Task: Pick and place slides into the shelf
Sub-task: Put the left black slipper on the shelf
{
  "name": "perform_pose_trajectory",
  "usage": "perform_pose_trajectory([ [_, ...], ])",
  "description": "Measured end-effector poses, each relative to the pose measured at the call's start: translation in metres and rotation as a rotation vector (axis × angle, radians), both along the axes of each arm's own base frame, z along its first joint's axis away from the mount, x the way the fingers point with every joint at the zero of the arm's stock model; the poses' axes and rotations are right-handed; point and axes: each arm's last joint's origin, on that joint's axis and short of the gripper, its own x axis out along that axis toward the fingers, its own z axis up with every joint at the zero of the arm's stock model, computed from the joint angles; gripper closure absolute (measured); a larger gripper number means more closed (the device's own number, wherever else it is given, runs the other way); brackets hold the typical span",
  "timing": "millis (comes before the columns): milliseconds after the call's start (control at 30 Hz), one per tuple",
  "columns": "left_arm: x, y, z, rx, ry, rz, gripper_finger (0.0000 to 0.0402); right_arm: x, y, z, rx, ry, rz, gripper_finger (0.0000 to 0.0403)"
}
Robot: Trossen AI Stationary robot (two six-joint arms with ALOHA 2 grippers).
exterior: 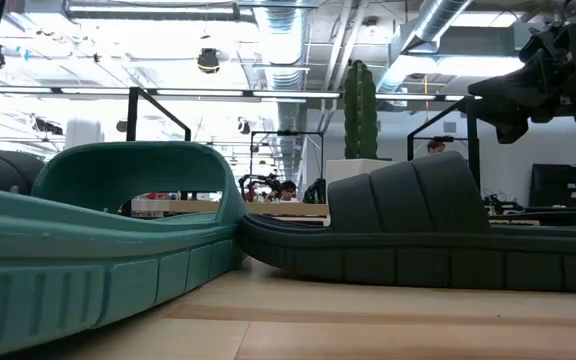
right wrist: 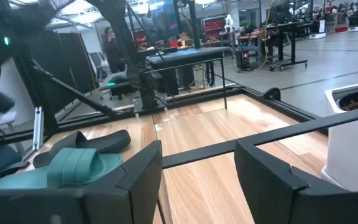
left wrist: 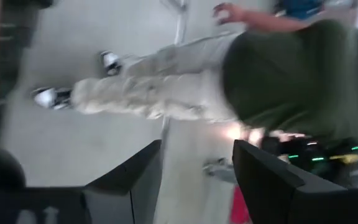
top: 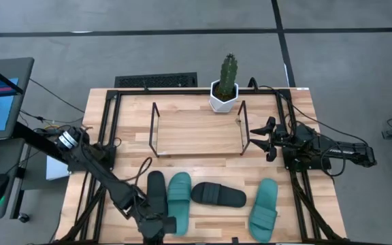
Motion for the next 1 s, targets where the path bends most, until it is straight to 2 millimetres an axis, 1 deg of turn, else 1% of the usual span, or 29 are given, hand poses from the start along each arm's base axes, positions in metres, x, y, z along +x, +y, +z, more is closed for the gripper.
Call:
perform_pose_trajectory([
  [133,-0.002,0.019,0.029,0.221,0.099,-0.041,0.0216,0.000,0.000,0.000,0.000,0.001,0.000,0.0211],
  [233,-0.011,0.039,0.051,0.457,0.138,-0.025,0.0216,0.000,0.000,0.000,0.000,0.001,0.000,0.0209],
  [333,-0.022,0.054,0.060,0.712,0.135,0.025,0.0216,0.000,0.000,0.000,0.000,0.000,0.000,0.0209],
  [400,-0.026,0.056,0.061,0.815,0.124,0.044,0.0216,0.000,0.000,0.000,0.000,0.000,0.000,0.0209],
  [500,-0.032,0.055,0.057,0.887,0.122,0.043,0.0216,0.000,0.000,0.000,0.000,0.000,0.000,0.0211],
  [567,-0.034,0.053,0.050,0.898,0.131,0.064,0.0216,0.000,0.000,0.000,0.000,0.000,0.000,0.0211],
  [733,-0.039,0.051,0.024,0.952,0.186,0.019,0.0216,0.000,0.000,0.000,0.000,0.001,0.000,0.0209],
  [867,-0.044,0.051,0.000,0.923,0.271,-0.061,0.0216,0.000,0.000,0.000,0.000,0.001,0.000,0.0209],
  [1000,-0.045,0.046,-0.019,0.912,0.228,-0.122,0.0216,0.000,0.000,0.000,0.000,0.000,-0.001,0.0211],
])
